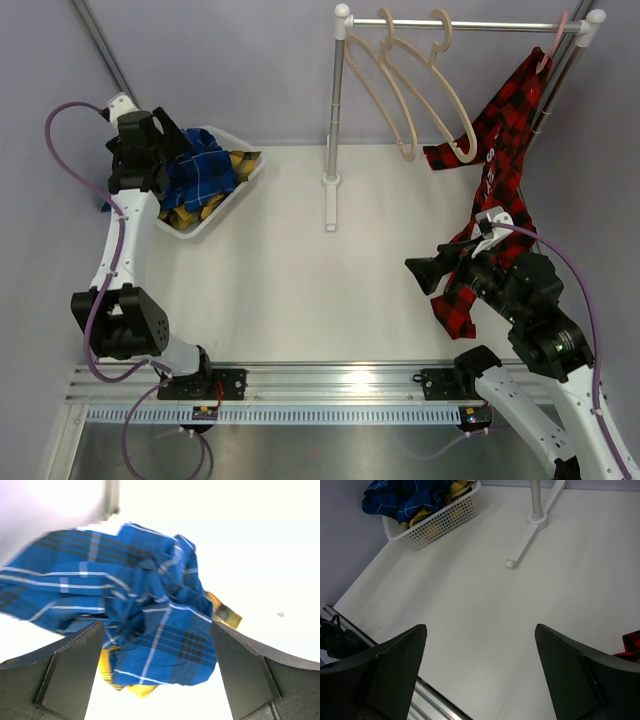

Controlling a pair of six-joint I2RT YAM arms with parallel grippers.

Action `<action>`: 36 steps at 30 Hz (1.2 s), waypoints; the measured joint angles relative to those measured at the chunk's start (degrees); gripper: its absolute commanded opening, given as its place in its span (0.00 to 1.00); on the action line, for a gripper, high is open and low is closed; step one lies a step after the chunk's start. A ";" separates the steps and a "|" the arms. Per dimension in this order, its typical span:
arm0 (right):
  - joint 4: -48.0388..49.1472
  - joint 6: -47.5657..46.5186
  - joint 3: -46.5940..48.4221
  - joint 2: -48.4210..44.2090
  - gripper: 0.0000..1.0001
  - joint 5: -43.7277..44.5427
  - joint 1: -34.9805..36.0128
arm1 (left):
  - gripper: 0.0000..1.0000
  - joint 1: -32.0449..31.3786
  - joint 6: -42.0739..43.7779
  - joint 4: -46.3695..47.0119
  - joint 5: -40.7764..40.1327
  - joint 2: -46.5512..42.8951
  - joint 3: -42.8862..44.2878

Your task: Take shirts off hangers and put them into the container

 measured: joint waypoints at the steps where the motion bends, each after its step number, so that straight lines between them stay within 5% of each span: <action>1: 0.00 0.00 0.00 -0.13 1.00 0.00 0.00 | 0.93 0.42 -0.63 0.02 -1.05 -0.57 -0.52; 13: 0.00 0.00 0.00 -0.57 1.00 -0.13 0.00 | 0.94 12.87 -9.66 0.68 -5.25 1.14 -10.45; 22: 0.00 0.00 -0.17 -0.37 0.99 -1.55 0.02 | 0.88 13.55 -13.20 5.68 -4.81 10.08 -9.09; 24: 0.02 0.00 -0.17 -0.09 0.99 -1.64 0.02 | 0.82 13.66 -13.60 5.75 -4.72 12.37 -8.13; 27: 0.02 0.00 -0.35 0.33 0.99 -2.10 0.04 | 0.60 13.66 -13.92 6.32 -4.00 16.00 -5.81; 31: 0.02 0.00 -0.39 1.14 0.99 -2.73 0.04 | 0.12 13.33 -13.42 6.99 -2.71 18.69 -3.76; 33: 0.02 0.00 -0.39 1.53 0.99 -2.86 0.04 | 0.01 12.72 -12.20 7.34 -2.78 18.82 -3.67; 36: 0.02 0.00 -0.39 2.05 1.00 -2.91 0.04 | 0.00 11.04 -10.34 8.20 -3.08 18.82 -3.67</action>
